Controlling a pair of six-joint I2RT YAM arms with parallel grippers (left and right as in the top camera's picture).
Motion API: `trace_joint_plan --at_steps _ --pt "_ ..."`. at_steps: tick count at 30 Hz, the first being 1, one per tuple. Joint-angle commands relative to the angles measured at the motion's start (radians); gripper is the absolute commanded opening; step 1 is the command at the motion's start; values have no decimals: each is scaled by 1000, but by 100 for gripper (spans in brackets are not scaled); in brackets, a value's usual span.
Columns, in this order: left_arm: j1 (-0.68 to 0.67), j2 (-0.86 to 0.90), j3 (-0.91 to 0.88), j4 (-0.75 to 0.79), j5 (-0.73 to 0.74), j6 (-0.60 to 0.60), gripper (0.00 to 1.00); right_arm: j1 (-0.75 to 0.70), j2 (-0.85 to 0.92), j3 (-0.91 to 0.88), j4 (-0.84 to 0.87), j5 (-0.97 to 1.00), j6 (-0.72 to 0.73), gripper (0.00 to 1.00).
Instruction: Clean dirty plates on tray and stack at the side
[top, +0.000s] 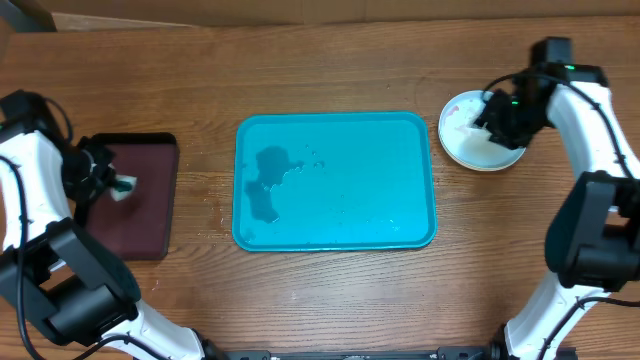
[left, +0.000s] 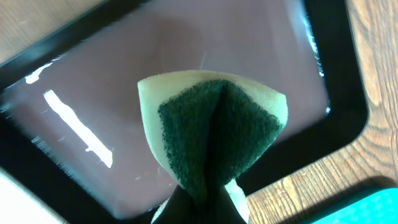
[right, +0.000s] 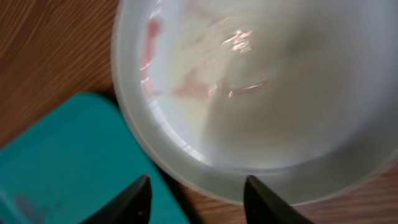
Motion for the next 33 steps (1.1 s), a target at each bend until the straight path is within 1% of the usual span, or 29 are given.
trace_joint_plan --at_steps 1,3,4,7,10,16,18,20,21,22,23,24,26,28,33 --pt "-48 -8 -43 42 15 58 5 92 -10 -4 11 -100 -4 59" --pt "-61 -8 -64 77 -13 56 6 153 -10 -5 20 -71 -4 63" --pt "-63 -8 -73 93 -17 57 6 183 -8 -5 23 -51 -4 66" --pt "-63 -8 -106 151 -16 57 7 277 -8 -5 25 26 -4 69" --pt "-57 -7 -157 220 -16 61 8 362 -8 -5 39 66 -4 75" --pt "-21 -7 -226 299 -17 61 12 502 -8 -5 75 143 -3 77" --pt "-14 -7 -226 303 3 65 13 541 -8 -5 85 185 -3 82" --pt "-14 -7 -226 303 4 64 25 563 -8 -5 93 202 -3 83" --pt "-14 -7 -226 304 -3 64 38 572 -8 -5 98 205 -3 84" --pt "-15 -7 -226 305 -7 64 70 578 -8 -5 101 205 -3 86" --pt "-15 -7 -226 307 -10 64 96 582 -8 -5 103 205 -3 87" --pt "-15 -7 -226 309 -11 64 99 583 -8 -5 103 204 -3 88" --pt "-15 -7 -226 314 -11 64 99 583 -8 -5 103 204 -3 95" --pt "-14 -7 -226 316 -10 64 98 583 -8 -5 103 204 -3 97" --pt "-14 -7 -226 316 -11 65 88 583 -8 -5 101 204 -3 100"
